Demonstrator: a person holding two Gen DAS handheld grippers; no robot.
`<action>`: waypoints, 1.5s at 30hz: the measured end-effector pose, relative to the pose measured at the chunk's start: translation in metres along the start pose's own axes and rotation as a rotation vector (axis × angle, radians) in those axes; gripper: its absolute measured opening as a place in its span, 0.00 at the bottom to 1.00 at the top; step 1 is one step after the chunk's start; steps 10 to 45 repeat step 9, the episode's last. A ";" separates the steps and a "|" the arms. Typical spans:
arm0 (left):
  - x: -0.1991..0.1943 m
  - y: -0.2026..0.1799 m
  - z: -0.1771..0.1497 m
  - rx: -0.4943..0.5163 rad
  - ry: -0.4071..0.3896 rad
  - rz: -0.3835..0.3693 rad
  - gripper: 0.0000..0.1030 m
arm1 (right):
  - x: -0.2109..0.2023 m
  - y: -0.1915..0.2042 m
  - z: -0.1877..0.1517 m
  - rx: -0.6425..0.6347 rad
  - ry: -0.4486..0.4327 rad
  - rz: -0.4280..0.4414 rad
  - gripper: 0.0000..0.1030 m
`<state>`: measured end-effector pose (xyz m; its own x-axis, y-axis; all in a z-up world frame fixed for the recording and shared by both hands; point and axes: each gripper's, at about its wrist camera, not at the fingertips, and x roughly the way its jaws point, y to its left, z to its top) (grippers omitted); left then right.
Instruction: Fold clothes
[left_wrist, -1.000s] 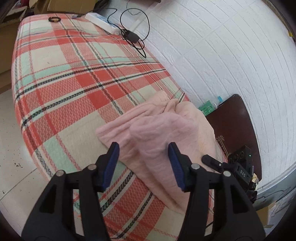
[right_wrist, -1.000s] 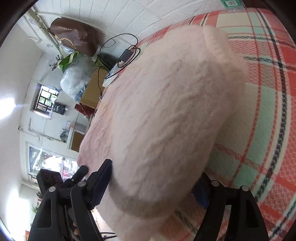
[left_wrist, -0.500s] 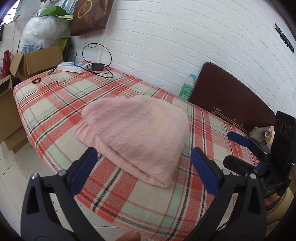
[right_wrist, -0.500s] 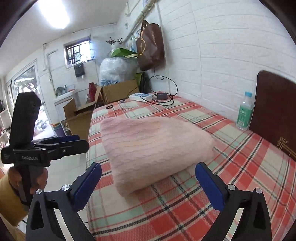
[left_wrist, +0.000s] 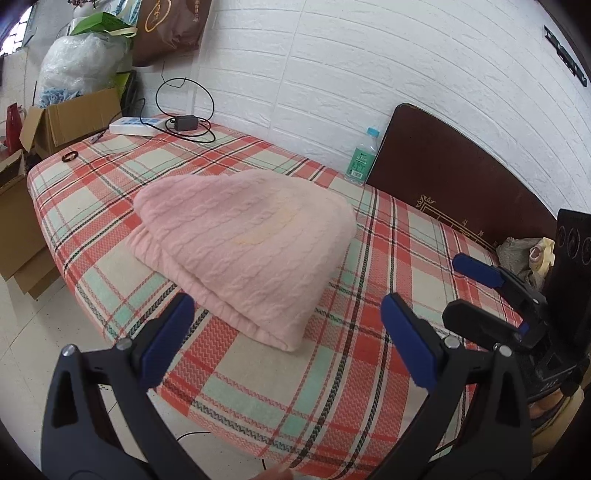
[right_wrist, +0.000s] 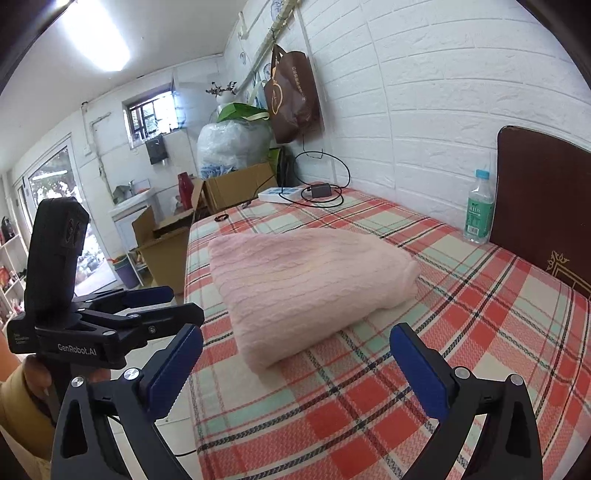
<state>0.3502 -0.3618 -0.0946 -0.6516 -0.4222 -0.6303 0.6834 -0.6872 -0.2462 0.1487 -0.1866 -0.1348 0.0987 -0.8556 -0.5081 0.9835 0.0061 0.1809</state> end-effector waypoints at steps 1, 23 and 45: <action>0.000 -0.001 0.000 -0.005 0.009 -0.005 0.98 | -0.002 0.000 0.000 -0.001 -0.001 -0.003 1.00; -0.013 -0.020 -0.006 0.043 -0.040 0.101 0.98 | -0.008 -0.008 -0.002 0.044 0.008 -0.021 1.00; -0.013 -0.020 -0.006 0.043 -0.040 0.101 0.98 | -0.008 -0.008 -0.002 0.044 0.008 -0.021 1.00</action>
